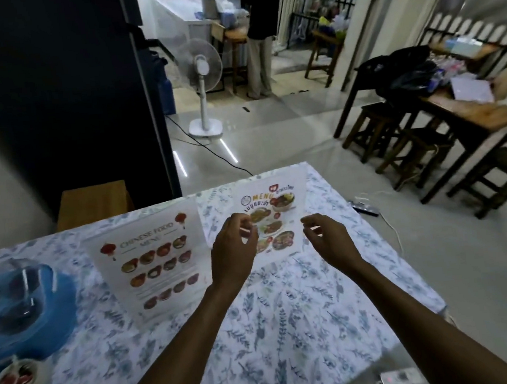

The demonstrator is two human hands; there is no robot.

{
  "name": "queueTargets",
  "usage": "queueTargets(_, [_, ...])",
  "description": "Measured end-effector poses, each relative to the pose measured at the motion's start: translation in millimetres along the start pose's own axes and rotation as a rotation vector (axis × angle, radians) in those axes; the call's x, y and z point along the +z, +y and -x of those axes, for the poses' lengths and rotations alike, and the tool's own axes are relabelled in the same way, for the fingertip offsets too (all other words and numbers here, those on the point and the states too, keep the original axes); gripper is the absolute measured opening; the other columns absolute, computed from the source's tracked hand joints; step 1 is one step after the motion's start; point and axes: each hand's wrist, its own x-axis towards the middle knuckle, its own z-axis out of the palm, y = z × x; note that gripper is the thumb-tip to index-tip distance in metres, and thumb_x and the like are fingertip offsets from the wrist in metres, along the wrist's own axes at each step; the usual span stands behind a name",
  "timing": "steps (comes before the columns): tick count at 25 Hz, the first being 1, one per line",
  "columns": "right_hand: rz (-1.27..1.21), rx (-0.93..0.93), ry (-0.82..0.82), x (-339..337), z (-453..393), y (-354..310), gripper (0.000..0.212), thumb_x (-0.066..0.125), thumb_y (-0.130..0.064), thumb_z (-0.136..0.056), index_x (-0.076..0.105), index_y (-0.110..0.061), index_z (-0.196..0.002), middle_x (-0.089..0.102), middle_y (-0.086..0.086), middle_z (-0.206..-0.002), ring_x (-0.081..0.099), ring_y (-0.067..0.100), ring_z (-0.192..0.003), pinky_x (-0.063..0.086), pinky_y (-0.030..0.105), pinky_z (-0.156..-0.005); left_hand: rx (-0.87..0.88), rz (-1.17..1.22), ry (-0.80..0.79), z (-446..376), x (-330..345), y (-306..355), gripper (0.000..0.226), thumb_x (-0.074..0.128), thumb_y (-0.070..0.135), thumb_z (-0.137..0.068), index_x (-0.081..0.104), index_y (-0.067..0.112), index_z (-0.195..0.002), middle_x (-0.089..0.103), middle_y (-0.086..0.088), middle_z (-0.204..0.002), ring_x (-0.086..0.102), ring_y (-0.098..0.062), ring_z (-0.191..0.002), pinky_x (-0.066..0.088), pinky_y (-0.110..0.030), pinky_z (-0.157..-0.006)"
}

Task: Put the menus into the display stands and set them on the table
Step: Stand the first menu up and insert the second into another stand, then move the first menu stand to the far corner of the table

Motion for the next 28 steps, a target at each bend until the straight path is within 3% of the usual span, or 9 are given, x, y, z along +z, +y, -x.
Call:
queueTargets(7, [0.033,0.122,-0.070,5,-10,53,0.026,0.060,-0.024,-0.094,0.065,-0.016,-0.119,0.070,0.004,-0.114,0.066,0.014,-0.088,0.054,0.033,-0.082,-0.312,-0.027,-0.090,11,39,-39,0.017,0.064,0.033,-0.094,0.055,0.024,-0.104,0.061,0.010,-0.088,0.063,-0.013,-0.077,0.051,-0.032,-0.065])
queueTargets(11, [0.031,0.161,-0.146,25,-33,82,0.032,0.061,-0.026,-0.093,0.061,-0.016,-0.123,0.070,0.005,-0.117,0.069,0.018,-0.095,0.054,0.034,-0.081,-0.473,-0.110,-0.089,13,55,-60,0.033,0.073,0.037,-0.087,0.046,0.022,-0.098,0.054,0.004,-0.082,0.059,-0.021,-0.071,0.052,-0.042,-0.062])
queueTargets(17, [0.006,0.209,-0.368,66,-79,118,0.052,0.073,-0.028,-0.083,0.051,-0.016,-0.129,0.067,0.010,-0.119,0.067,0.024,-0.095,0.054,0.037,-0.080,-0.576,-0.167,-0.086,12,79,-77,0.051,0.083,0.039,-0.076,0.050,0.017,-0.108,0.057,-0.001,-0.107,0.060,-0.021,-0.092,0.055,-0.041,-0.072])
queueTargets(21, [-0.043,0.164,-0.444,84,-95,130,0.043,0.069,-0.036,-0.086,0.056,-0.019,-0.123,0.070,0.006,-0.118,0.068,0.023,-0.095,0.055,0.037,-0.081,-0.630,-0.162,-0.149,10,88,-85,0.041,0.080,0.030,-0.083,0.064,0.012,-0.116,0.067,-0.006,-0.118,0.067,-0.021,-0.102,0.056,-0.037,-0.081])
queueTargets(24, [-0.065,0.149,-0.462,83,-102,133,0.034,0.067,-0.039,-0.088,0.063,-0.020,-0.116,0.074,0.002,-0.111,0.067,0.017,-0.087,0.052,0.032,-0.077,-0.629,-0.170,-0.162,6,86,-83,0.023,0.074,0.023,-0.090,0.072,0.008,-0.107,0.076,-0.007,-0.100,0.072,-0.022,-0.090,0.054,-0.030,-0.074])
queueTargets(28, [-0.085,0.130,-0.495,71,-106,134,0.029,0.068,-0.036,-0.088,0.069,-0.020,-0.112,0.076,0.001,-0.108,0.065,0.011,-0.082,0.048,0.027,-0.074,-0.637,-0.186,-0.173,-2,82,-75,0.018,0.072,0.027,-0.090,0.073,0.012,-0.101,0.077,-0.003,-0.087,0.071,-0.019,-0.078,0.059,-0.038,-0.071])
